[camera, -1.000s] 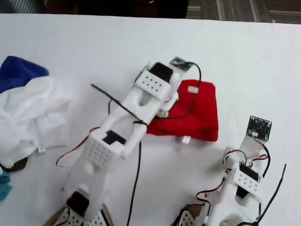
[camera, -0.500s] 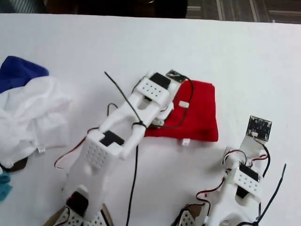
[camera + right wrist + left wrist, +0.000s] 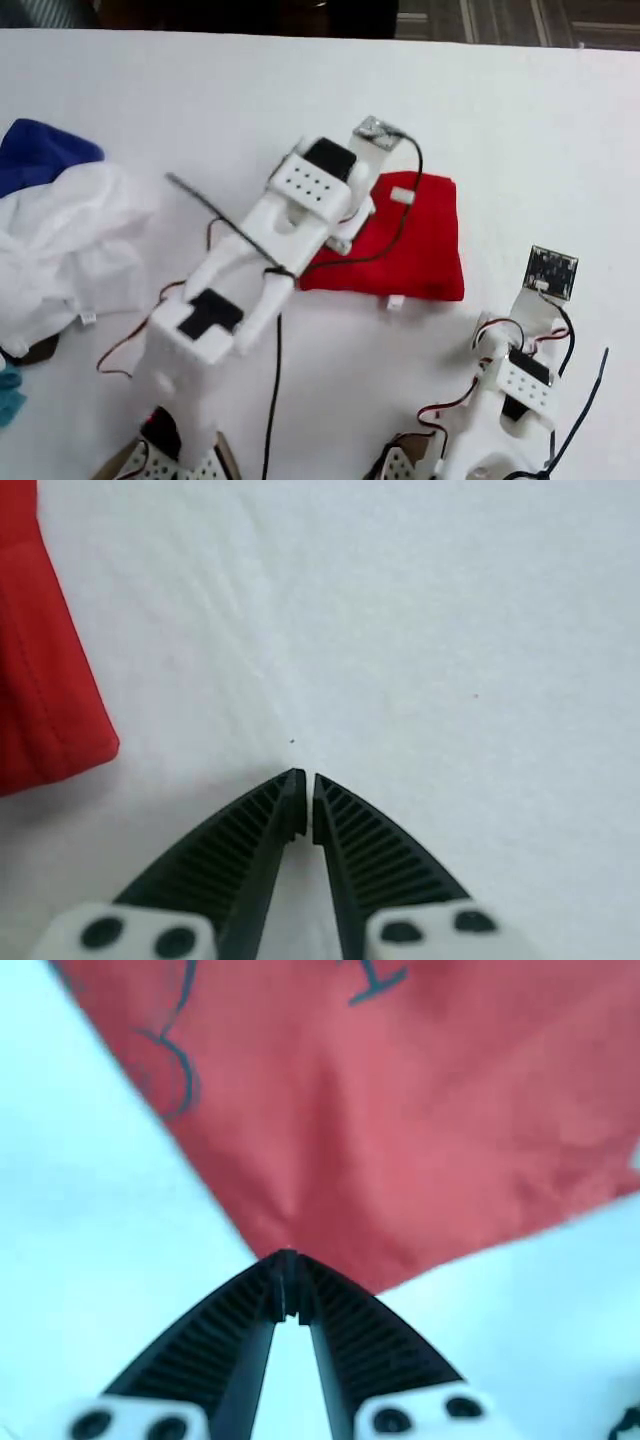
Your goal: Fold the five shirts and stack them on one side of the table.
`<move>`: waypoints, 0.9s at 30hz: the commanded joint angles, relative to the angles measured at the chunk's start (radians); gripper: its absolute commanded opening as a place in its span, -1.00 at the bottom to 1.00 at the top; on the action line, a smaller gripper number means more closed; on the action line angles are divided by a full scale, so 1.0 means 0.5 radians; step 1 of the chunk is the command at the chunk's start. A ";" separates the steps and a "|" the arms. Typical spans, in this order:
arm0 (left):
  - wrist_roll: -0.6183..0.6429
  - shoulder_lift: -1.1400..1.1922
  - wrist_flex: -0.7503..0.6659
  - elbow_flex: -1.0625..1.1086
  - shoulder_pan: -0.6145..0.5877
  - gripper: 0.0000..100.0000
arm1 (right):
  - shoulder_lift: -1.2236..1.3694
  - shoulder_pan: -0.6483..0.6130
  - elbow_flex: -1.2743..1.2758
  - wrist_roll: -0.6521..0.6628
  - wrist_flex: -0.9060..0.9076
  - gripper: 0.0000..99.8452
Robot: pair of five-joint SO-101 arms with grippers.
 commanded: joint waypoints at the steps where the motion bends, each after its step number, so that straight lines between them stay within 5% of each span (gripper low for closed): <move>1: 0.006 -0.249 -0.021 0.130 0.006 -0.95 | -0.060 -0.014 -0.021 0.018 -0.041 -0.96; 14: -0.071 -0.282 -0.979 1.125 -0.003 -0.95 | -0.060 -0.014 -0.021 0.018 -0.041 -0.96; 27: -0.203 -0.761 -0.724 1.137 -0.184 -0.95 | -0.060 -0.041 -0.021 0.021 -0.041 -0.96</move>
